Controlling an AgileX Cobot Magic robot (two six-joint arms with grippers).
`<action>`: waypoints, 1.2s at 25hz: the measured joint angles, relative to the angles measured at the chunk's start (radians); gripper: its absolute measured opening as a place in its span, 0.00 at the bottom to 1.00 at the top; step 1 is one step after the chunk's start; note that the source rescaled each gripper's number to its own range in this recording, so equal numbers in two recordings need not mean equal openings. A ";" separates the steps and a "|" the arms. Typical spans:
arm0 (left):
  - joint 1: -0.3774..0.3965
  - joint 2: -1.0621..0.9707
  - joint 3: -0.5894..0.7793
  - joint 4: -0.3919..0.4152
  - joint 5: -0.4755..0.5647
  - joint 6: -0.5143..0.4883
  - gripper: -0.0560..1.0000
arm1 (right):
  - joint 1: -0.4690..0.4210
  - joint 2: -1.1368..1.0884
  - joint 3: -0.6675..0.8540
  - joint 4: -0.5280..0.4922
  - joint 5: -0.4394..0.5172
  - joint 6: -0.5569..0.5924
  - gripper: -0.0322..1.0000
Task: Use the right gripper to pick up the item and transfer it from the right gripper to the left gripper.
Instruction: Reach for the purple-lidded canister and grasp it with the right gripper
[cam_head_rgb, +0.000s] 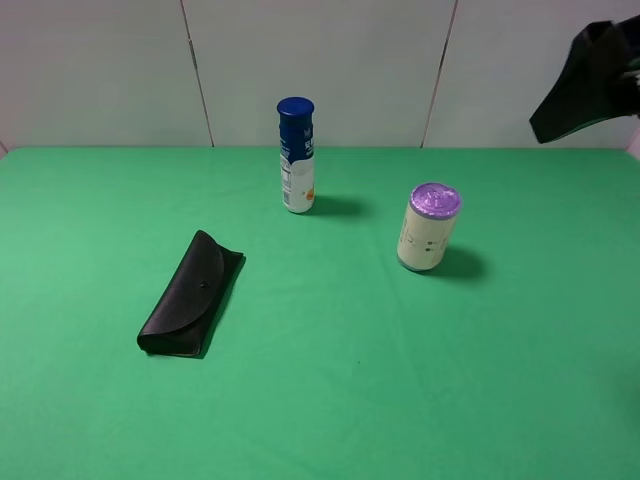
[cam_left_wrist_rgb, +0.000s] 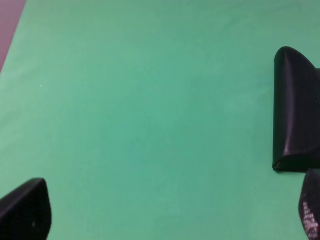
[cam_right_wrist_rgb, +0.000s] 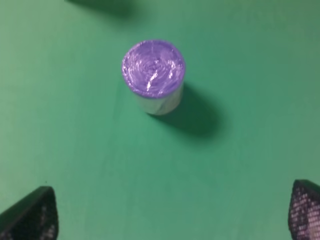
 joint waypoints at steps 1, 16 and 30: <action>0.000 0.000 0.000 0.000 0.000 0.000 0.98 | 0.000 0.028 -0.011 0.004 0.000 0.000 1.00; 0.000 0.000 0.000 0.000 0.000 0.000 0.98 | 0.000 0.393 -0.181 0.077 -0.039 -0.033 1.00; 0.000 0.000 0.000 0.000 0.000 0.001 0.98 | 0.000 0.588 -0.184 0.085 -0.143 -0.054 1.00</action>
